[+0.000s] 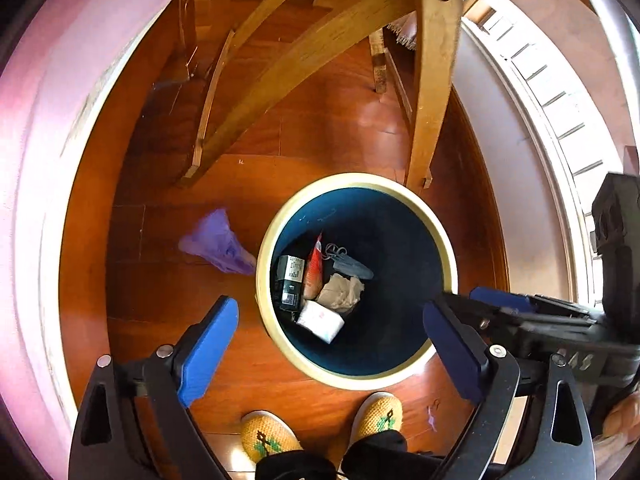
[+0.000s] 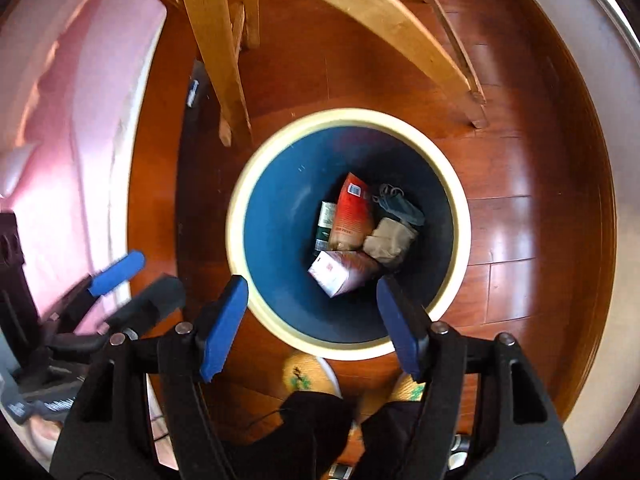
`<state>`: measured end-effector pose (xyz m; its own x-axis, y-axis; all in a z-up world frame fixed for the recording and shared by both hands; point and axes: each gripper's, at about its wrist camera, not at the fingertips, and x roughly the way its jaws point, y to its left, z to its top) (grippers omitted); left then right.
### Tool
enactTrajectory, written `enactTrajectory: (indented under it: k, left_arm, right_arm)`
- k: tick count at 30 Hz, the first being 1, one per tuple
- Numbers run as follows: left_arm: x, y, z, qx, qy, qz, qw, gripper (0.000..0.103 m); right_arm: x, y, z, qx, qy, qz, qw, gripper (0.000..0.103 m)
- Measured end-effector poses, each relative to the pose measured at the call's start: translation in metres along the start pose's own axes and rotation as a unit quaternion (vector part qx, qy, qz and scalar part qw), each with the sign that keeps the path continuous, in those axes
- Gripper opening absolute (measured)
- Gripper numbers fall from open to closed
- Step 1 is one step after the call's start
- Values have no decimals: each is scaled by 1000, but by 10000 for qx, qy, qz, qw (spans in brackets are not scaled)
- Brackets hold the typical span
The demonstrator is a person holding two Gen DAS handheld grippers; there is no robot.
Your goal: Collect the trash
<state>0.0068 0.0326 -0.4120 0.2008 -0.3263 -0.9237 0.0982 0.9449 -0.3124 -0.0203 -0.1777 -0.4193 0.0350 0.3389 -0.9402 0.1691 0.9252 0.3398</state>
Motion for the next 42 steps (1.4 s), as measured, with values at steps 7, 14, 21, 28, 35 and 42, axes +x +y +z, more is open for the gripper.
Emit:
enactTrajectory:
  k: [7,14,21,28,35,42]
  left_arm:
    - [-27,-14,-12,-24,144,34,9999,96]
    - [-52,-22,-28,-76,7,167,9998,96]
    - [-58,-4,-40,-464,-440,439,9970,96]
    - [-65,30,-59,-1215,-1073,1142,9801,96]
    - [-62,89,-102,-2331,-1244,2204,9389,95]
    - [-41,143,-139,-3171,-1212,2737,8999,76]
  right_arm:
    - [-39,11,-4,169,-283,242,9992,64]
    - [-63,16,-11,16,-499,178,9986,64]
    - [-47,19,-21,-368,-421,-87,9984,64]
    - [-14,53,-27,-1408,-307,-157,9894,64]
    - [34,124,-26,-2735,-385,-199,9609,64]
    - [94,197,-26,-3880,-488,-266,9200,64]
